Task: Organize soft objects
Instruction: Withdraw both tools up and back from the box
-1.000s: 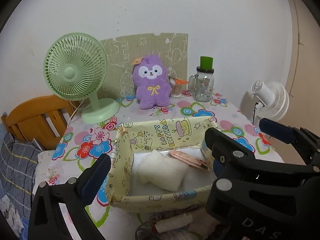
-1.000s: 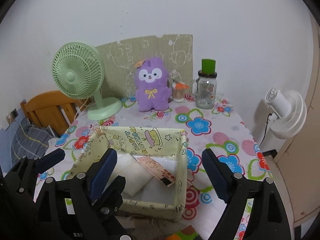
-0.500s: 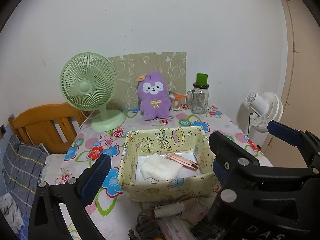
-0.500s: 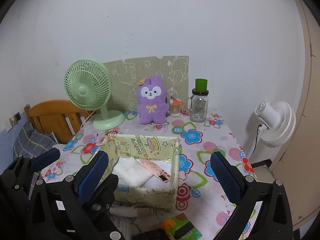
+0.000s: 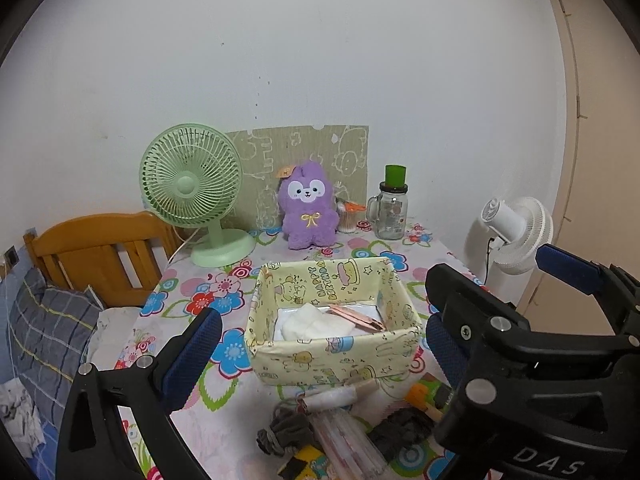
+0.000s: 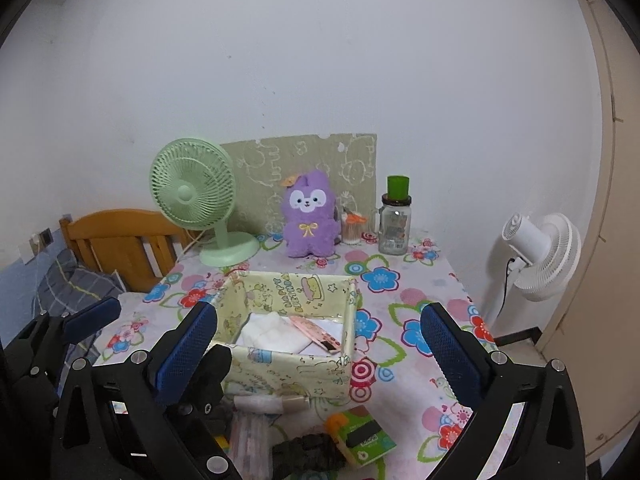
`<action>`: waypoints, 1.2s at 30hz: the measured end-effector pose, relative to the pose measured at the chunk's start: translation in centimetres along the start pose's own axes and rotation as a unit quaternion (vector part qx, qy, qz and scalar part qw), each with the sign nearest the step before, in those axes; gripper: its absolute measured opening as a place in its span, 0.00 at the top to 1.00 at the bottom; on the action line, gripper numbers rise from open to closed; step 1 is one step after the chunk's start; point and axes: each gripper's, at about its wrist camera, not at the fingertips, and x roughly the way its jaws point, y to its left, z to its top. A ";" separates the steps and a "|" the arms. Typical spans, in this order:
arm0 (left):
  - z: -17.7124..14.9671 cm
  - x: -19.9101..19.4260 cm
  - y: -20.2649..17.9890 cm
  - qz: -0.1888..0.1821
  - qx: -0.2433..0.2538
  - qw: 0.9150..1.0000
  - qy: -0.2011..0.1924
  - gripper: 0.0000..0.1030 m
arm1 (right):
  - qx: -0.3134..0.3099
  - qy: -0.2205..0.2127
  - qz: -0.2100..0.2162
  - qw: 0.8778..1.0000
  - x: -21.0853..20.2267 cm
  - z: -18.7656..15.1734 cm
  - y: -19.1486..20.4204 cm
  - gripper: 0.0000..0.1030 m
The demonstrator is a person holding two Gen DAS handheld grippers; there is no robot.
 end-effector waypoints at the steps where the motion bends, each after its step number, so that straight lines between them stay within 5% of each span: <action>1: -0.1 -0.3 0.0 0.000 -0.001 1.000 -0.002 0.00 | -0.001 -0.002 -0.001 1.000 -0.3 -0.1 0.0 0.00; 19: -4.2 -4.1 -1.7 -0.001 -0.003 1.000 -0.017 0.00 | 0.002 -0.010 -0.026 1.000 -5.0 -4.1 -0.5 0.00; 36: -8.9 -1.2 -2.8 -0.013 -0.016 0.999 0.030 0.01 | -0.001 0.018 -0.019 1.000 -2.9 -9.1 -1.6 0.00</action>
